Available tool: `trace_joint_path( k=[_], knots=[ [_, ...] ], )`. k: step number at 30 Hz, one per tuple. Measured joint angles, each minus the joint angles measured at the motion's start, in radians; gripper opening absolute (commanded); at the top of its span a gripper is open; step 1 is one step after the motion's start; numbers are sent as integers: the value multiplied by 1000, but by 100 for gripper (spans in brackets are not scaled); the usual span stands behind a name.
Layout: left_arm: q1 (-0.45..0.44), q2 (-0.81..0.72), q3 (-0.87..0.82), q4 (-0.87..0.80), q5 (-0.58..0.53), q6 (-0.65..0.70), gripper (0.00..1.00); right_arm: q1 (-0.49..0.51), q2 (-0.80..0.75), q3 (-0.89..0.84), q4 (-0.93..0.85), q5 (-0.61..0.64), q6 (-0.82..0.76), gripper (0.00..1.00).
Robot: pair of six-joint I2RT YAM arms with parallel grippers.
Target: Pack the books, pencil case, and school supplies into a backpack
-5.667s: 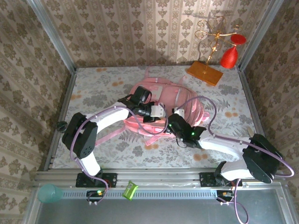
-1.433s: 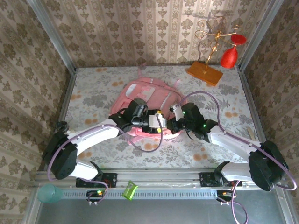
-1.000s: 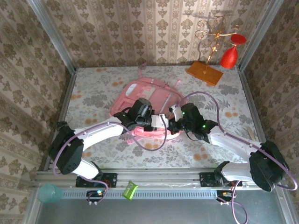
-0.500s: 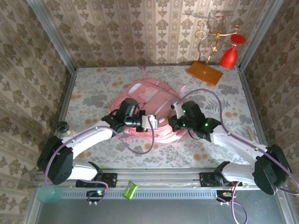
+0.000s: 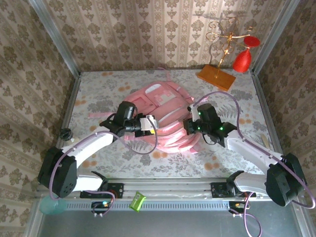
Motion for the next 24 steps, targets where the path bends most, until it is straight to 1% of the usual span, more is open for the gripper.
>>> trace_joint_path(
  k=[2, 6, 10, 13, 18, 20, 21, 22, 23, 24],
  knots=[
    [-31, -2, 3, -21, -40, -46, 68, 14, -4, -13, 16, -11, 24, 0],
    [-115, -24, 19, -41, -85, -135, 75, 59, -4, -14, 61, -15, 60, 0],
    [-188, -38, 68, -42, -136, -230, 75, 94, -4, -15, 86, -27, 87, 0],
    [-232, -19, 114, -39, -186, -280, 70, 111, -4, -15, 93, -40, 97, 0],
    [-275, 88, 198, -47, -240, -305, 58, 116, -13, -30, 104, -42, 112, 0],
    [-278, 131, 220, -62, -253, -303, 48, 116, -20, -32, 104, -41, 112, 0],
    [-277, 145, 224, -66, -257, -299, 42, 116, -23, -33, 103, -41, 112, 0],
    [-277, 158, 227, -72, -260, -294, 30, 116, -26, -33, 103, -41, 112, 0],
    [-273, 167, 231, -82, -254, -286, 16, 116, -26, -33, 100, -40, 111, 0],
    [-274, 169, 233, -90, -248, -280, 5, 116, -27, -34, 95, -39, 109, 0]
  ],
)
